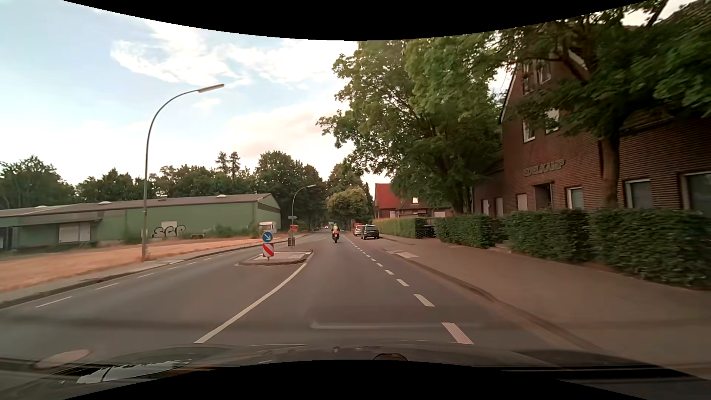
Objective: Follow the waypoints while adhering to traffic rules and regulations
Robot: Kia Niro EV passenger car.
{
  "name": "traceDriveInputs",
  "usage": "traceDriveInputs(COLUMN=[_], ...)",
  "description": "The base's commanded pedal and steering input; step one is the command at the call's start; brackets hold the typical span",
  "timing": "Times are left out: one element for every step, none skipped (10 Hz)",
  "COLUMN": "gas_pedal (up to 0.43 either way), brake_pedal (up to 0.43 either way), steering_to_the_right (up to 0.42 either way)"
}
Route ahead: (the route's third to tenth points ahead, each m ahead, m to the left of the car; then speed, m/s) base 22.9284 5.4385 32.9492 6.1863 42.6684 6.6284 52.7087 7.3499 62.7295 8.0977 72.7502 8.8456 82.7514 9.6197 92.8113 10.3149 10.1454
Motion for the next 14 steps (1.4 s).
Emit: traceDriveInputs(gas_pedal=[0.220,0.220,0.220,0.220,0.220,0.220,0.220,0.220,0.220,0.220,0.220,0.220,0.220,0.220], brake_pedal=[0.000,0.000,0.000,0.000,0.000,0.000,0.000,0.000,0.000,0.000,0.000,0.000,0.000,0.000], steering_to_the_right=[-0.028,-0.029,-0.030,-0.035,-0.042,-0.046,-0.045,-0.041,-0.038,-0.031,-0.022,-0.020,-0.014,-0.012])
